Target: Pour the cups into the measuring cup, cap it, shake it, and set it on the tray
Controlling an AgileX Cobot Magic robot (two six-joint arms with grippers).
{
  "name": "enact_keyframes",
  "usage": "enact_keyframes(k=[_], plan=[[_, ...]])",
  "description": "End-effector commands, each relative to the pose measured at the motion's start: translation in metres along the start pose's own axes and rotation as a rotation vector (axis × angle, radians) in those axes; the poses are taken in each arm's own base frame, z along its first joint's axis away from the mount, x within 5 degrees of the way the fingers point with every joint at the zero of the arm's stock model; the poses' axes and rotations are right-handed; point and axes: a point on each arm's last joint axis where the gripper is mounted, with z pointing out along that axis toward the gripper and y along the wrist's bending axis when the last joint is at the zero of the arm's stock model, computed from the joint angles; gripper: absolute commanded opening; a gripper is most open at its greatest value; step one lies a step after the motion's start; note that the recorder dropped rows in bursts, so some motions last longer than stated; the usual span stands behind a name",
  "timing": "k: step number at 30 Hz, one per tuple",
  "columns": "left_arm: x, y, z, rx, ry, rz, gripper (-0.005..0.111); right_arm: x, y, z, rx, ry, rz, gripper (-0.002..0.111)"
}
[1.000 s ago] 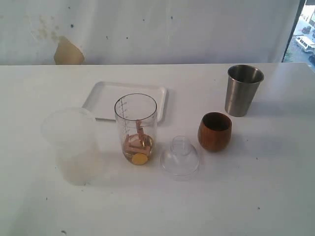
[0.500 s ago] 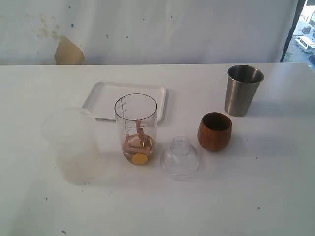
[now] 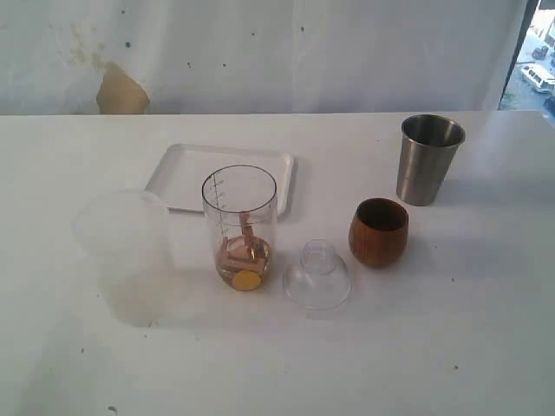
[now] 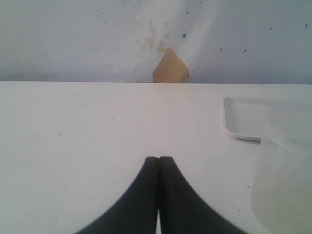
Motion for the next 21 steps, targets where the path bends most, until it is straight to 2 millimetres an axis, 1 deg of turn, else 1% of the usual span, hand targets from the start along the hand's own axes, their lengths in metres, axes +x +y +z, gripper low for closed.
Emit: enact_keyframes(k=[1, 4, 9, 21], plan=[[-0.0007, -0.0001, 0.0002, 0.001, 0.0, -0.011, 0.103, 0.0134, 0.0008, -0.0003, -0.005, 0.078, 0.021, 0.099], [-0.0007, -0.0001, 0.0002, 0.001, 0.0, -0.011, 0.103, 0.0187, 0.001, -0.001, -0.005, 0.138, 0.046, 0.099], [-0.0007, -0.0001, 0.0002, 0.001, 0.0, -0.011, 0.103, 0.0181, 0.001, -0.001, -0.005, 0.131, 0.067, 0.099], [-0.0007, -0.0001, 0.0002, 0.001, 0.0, -0.011, 0.103, 0.0171, 0.001, -0.0008, -0.006, 0.119, 0.055, 0.099]])
